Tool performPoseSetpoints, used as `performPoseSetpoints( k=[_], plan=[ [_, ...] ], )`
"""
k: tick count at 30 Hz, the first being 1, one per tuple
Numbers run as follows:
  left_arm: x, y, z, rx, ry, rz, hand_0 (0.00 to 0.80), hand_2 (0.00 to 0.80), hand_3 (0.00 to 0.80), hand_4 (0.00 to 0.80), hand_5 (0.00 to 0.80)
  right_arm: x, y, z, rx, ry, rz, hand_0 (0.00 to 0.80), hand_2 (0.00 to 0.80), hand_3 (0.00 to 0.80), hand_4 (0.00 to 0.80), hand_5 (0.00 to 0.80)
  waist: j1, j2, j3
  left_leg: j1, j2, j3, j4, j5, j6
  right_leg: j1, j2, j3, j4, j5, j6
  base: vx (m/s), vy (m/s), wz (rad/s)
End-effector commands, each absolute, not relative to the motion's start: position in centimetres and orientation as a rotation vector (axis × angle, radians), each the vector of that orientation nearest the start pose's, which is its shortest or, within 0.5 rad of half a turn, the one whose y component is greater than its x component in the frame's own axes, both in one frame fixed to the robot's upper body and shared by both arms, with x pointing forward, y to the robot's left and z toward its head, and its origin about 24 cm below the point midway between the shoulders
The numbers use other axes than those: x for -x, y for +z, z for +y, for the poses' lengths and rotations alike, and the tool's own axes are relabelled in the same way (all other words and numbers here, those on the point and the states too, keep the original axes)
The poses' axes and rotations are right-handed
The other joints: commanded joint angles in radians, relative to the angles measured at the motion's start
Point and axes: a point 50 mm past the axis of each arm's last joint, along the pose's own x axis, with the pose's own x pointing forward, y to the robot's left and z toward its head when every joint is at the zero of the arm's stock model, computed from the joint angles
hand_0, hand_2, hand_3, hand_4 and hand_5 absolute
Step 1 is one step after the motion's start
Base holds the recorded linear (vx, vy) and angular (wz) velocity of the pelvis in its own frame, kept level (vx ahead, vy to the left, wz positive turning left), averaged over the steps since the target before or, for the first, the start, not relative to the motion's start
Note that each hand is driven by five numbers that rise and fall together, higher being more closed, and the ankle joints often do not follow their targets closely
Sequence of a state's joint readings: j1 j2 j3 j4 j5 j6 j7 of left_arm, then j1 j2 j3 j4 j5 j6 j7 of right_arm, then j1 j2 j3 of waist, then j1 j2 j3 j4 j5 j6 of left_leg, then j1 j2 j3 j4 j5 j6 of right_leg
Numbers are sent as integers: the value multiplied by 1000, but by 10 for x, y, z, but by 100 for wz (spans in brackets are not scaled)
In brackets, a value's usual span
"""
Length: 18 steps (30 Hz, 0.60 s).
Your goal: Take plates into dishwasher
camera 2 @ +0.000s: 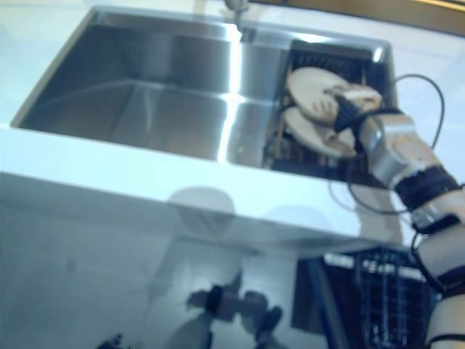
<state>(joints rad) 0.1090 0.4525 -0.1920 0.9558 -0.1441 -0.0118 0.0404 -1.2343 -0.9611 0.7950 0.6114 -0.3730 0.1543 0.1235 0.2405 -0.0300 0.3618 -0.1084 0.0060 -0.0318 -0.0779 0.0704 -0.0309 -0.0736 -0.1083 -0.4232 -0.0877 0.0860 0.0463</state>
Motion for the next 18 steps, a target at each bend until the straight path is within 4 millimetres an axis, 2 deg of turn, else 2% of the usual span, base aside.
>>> performPoseSetpoints(
  k=[1, 11, 18],
  plan=[
    [-103, -124, 301, -415, 148, 1060, 0, 0, 0, 0, 0, -380, 331, -249, 1707, -269, -162, 0, 0, 0, 0, 0, 48, 2, 8, -18, -30, 23, -9, -74, 45, 28, 3, -21, 15, -80, 49, 0, 0, 0],
    [-102, -124, 300, -411, 129, 1055, 0, 0, 0, 0, 0, -378, 353, -255, 1699, -377, -145, 0, 0, 0, 0, 0, 65, 12, 17, -36, -31, 13, -9, -69, 44, 13, 2, -31, 21, -85, 46, 7, 5, 2],
    [-104, -123, 299, -412, 127, 1054, 0, 0, 0, 0, 0, -377, 358, -263, 1707, -416, -103, 0, 0, 0, 0, 0, 74, 15, 28, -42, -30, 7, -9, -65, 43, 8, -1, -38, 29, -87, 44, 16, 5, 4]
  ],
)
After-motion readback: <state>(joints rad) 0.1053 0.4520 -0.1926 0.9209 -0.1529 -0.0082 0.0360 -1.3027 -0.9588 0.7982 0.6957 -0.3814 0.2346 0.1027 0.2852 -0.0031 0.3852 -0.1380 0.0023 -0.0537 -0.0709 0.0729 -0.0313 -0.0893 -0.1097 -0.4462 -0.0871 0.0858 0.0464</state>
